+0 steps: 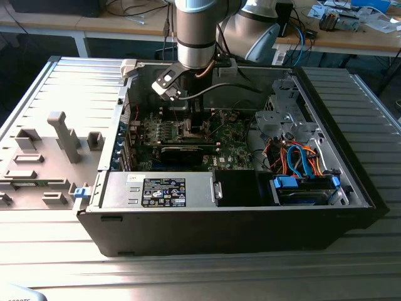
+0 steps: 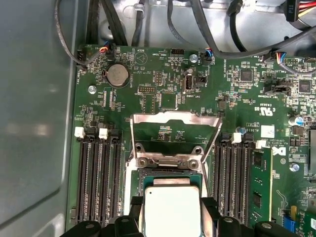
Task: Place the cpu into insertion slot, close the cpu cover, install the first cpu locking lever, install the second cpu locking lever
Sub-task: 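Place the cpu into insertion slot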
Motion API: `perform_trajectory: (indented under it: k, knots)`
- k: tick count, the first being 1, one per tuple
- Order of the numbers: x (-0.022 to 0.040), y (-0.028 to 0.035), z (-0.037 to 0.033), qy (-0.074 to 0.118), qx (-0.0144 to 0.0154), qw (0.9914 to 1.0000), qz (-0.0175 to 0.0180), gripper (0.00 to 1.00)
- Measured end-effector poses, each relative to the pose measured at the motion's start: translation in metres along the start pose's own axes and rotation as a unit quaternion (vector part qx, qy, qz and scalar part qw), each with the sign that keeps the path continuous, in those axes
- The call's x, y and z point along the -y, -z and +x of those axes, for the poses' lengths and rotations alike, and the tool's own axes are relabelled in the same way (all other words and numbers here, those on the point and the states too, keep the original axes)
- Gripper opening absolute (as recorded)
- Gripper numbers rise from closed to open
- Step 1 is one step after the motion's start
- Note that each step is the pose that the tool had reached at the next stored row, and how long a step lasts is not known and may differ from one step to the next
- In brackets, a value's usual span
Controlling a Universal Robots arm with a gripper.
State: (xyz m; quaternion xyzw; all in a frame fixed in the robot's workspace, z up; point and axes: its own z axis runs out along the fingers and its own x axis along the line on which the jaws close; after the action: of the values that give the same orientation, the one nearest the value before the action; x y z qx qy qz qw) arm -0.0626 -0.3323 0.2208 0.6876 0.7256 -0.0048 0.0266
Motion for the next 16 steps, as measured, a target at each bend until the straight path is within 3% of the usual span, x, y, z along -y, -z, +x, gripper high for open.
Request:
perform_trajectory:
  k: [7, 16]
  knots:
    - [0.0000, -0.0017, -0.0003, -0.020, 0.0013, 0.99979, 0.0010, 0.55]
    - [0.0003, -0.0097, -0.0001, -0.021, 0.0012, 0.99978, 0.0010, 0.55]
